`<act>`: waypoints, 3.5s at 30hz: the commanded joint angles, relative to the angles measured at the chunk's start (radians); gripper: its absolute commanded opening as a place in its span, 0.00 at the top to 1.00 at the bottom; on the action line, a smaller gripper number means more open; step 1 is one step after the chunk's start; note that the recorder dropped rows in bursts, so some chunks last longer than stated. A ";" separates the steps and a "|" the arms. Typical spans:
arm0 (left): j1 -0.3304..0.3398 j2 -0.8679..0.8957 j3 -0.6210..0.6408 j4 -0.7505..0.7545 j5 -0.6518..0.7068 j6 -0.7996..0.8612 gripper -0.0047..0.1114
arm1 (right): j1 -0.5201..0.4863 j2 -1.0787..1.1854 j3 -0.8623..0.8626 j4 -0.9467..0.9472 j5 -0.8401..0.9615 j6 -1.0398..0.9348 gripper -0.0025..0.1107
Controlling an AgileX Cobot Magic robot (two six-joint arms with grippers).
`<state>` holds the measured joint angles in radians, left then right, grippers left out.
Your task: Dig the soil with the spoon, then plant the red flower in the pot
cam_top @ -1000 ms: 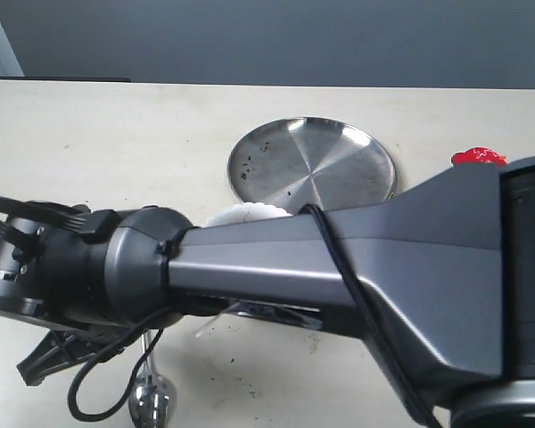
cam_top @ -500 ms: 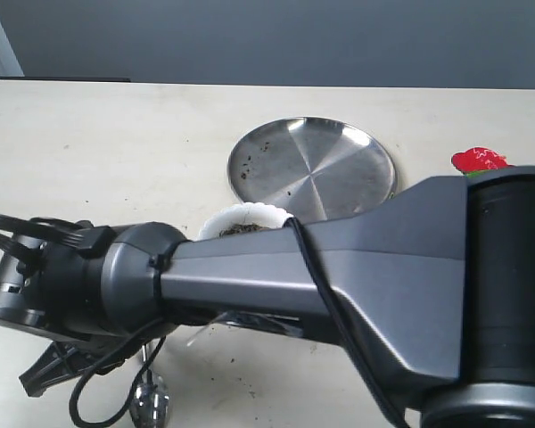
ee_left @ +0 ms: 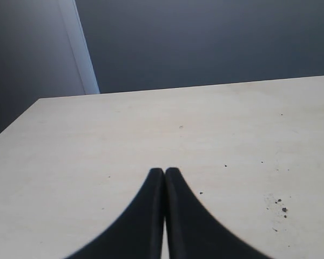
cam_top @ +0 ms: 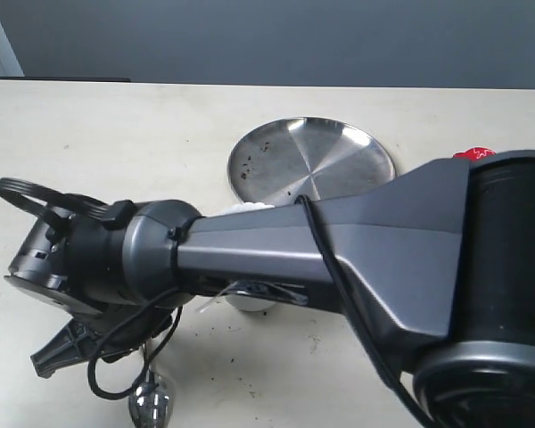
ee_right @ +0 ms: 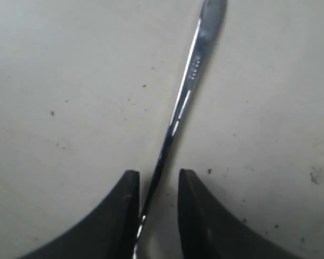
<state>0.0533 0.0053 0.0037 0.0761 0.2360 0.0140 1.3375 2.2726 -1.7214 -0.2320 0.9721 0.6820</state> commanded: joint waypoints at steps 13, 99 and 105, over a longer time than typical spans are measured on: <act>-0.006 -0.005 -0.004 -0.006 -0.005 -0.004 0.96 | -0.003 0.027 0.000 0.053 -0.016 -0.087 0.98; -0.006 -0.005 -0.004 -0.006 -0.004 -0.004 0.96 | -0.140 -0.537 0.812 -1.512 -0.393 1.293 0.98; -0.006 -0.005 -0.004 -0.006 -0.004 -0.004 0.96 | -0.140 -0.572 0.812 -1.512 -0.489 1.285 0.98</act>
<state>0.0533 0.0053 0.0037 0.0761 0.2360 0.0140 1.2014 1.7137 -0.9053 -1.7336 0.5009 1.9736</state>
